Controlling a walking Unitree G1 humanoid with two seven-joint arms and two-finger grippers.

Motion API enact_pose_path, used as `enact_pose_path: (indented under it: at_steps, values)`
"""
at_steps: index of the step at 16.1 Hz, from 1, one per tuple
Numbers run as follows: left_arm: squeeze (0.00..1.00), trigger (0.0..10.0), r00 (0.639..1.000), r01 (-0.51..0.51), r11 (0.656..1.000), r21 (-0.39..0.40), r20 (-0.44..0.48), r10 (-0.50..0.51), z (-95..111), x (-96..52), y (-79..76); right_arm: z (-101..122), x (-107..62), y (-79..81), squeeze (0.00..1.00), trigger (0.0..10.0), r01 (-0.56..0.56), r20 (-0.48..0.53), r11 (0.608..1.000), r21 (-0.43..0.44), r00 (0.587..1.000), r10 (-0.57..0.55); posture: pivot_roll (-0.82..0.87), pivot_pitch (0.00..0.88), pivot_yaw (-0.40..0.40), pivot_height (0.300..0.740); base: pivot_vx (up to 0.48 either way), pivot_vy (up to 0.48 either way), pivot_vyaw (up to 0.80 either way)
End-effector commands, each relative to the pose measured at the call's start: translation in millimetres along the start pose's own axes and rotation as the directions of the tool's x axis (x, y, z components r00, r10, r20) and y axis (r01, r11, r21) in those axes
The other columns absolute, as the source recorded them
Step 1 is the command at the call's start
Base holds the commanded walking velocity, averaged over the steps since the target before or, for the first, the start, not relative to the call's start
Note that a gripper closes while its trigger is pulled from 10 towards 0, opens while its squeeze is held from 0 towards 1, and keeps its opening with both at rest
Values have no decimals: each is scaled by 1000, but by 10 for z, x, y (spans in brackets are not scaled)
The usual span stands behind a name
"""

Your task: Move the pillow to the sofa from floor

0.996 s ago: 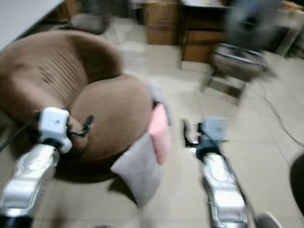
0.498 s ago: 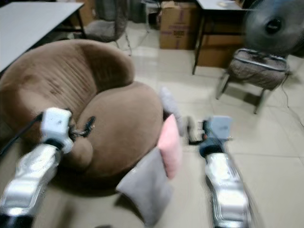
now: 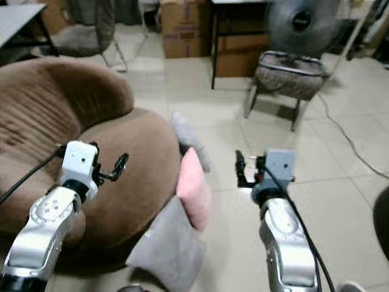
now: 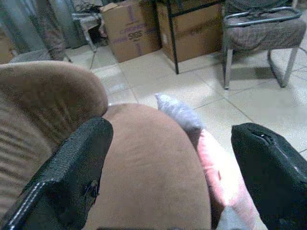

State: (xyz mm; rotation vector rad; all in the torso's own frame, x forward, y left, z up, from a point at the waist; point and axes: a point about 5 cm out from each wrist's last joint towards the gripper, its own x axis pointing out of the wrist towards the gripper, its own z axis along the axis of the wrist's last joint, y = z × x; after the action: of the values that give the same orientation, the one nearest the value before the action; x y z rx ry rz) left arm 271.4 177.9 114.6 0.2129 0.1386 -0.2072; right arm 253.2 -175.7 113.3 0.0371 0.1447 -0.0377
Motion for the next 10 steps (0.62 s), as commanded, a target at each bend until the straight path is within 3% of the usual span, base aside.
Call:
enact_pose_path:
  at_steps: [1,10]
  values:
    - [0,10000,1000,-6,1000,10,-7,6,-8,-15,25,11,-11,-15,0,10000,3,4,1000,5,1000,-3,17,0,35,740,0,0,0]
    - [0,10000,998,-56,998,-5,10,56,4,-9,90,-4,3,-21,0,10000,-13,-6,1000,-27,1000,13,15,0,34,650,0,0,0]
